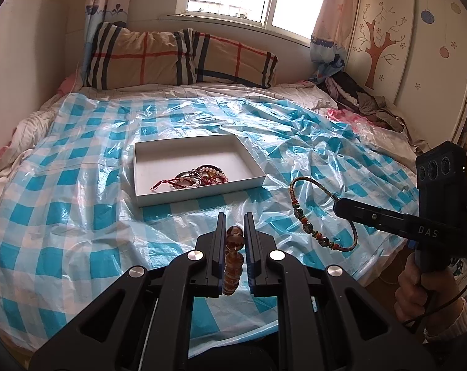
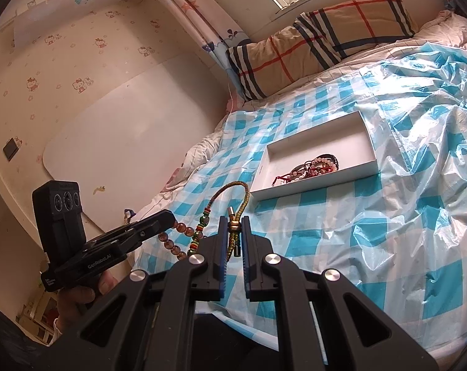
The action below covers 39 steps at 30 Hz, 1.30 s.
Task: Organize jewelry
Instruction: 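Carry both held bracelets over the white tray and lower them inside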
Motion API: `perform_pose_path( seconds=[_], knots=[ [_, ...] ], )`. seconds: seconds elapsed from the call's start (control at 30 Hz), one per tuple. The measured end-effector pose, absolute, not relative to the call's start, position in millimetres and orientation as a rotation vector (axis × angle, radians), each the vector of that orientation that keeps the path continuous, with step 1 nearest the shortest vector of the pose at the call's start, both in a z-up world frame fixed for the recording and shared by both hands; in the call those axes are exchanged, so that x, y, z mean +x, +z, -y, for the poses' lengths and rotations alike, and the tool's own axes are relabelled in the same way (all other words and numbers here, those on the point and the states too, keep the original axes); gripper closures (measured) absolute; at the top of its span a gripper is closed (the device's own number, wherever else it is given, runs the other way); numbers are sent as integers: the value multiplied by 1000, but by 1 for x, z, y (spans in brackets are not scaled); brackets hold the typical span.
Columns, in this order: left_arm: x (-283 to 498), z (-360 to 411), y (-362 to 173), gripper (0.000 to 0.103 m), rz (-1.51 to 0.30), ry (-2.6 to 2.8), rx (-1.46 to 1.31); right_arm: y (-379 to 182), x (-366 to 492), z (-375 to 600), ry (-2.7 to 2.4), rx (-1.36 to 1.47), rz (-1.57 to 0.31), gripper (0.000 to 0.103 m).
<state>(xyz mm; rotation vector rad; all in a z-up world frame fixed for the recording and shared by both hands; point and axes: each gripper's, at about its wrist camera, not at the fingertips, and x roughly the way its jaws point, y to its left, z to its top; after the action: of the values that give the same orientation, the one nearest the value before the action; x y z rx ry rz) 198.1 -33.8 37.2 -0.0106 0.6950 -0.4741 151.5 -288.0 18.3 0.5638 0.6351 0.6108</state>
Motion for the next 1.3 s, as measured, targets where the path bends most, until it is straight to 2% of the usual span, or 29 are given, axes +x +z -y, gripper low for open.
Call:
perform_pose_path(
  seconds=[0.53,1.3],
  knots=[
    [244,28,25,93,-713,-479,-36,4,199,275,617,551,-645,94],
    [361,74,-14,93,-716,-514,-8,-38,327,282,515,563,-656,94]
  ],
)
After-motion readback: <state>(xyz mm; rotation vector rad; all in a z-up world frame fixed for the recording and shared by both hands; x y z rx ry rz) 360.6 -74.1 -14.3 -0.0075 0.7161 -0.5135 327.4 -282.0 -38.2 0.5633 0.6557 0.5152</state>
